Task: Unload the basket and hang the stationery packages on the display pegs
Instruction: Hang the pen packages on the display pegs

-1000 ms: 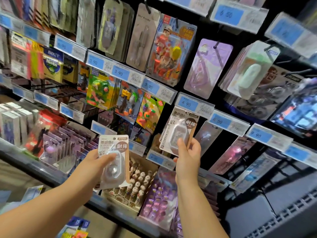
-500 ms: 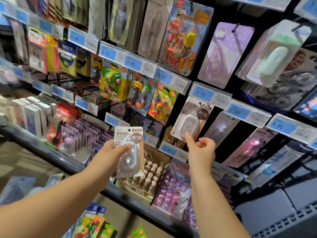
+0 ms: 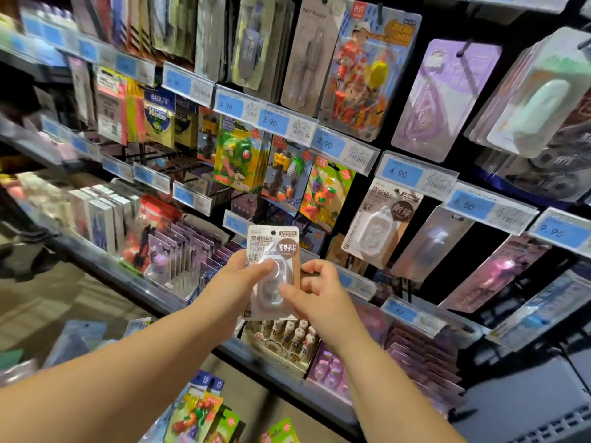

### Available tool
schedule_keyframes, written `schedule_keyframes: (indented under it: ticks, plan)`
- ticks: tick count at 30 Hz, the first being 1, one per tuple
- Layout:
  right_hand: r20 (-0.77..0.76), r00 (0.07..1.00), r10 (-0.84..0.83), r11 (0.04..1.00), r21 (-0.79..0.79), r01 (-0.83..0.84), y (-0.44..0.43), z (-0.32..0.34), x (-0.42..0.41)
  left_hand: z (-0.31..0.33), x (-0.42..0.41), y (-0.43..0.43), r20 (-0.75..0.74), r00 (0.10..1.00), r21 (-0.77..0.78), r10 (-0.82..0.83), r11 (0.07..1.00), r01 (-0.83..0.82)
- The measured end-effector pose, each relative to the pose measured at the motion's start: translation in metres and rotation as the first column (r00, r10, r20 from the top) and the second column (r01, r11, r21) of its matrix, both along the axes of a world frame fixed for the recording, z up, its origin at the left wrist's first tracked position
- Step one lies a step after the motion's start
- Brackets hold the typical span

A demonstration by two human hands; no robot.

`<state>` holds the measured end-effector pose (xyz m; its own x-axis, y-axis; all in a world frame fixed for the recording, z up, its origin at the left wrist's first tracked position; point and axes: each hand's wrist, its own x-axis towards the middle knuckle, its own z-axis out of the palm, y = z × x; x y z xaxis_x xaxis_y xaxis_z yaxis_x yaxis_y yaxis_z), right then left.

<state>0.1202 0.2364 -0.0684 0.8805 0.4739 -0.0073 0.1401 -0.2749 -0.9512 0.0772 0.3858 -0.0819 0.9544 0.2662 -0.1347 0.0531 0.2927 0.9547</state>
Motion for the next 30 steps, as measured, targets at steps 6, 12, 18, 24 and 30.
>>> schedule_keyframes:
  ticks: [6, 12, 18, 24, 30]
  plan:
    - [-0.008, 0.998, -0.059, 0.992, 0.114, 0.06, -0.004, -0.001, 0.0, 0.006, 0.0, -0.002, 0.003, 0.998, 0.06, -0.069, 0.996, 0.069]
    - [0.009, 0.981, -0.191, 0.967, 0.175, 0.187, -0.021, 0.001, 0.005, 0.005, 0.005, -0.016, -0.025, 0.99, 0.16, -0.141, 0.977, 0.143]
    - [0.09, 0.954, -0.287, 0.937, 0.234, 0.26, -0.037, 0.003, 0.007, 0.003, 0.003, -0.032, -0.003, 0.984, 0.232, -0.177, 0.957, 0.173]
    - [0.142, 0.903, -0.405, 0.865, 0.381, 0.328, -0.052, 0.018, 0.019, 0.016, 0.01, -0.045, 0.018, 0.962, 0.349, -0.272, 0.903, 0.249]
    - [0.144, 0.859, -0.491, 0.812, 0.432, 0.392, -0.061, 0.025, 0.033, 0.038, 0.041, -0.069, 0.035, 0.976, 0.473, -0.213, 0.864, 0.172]
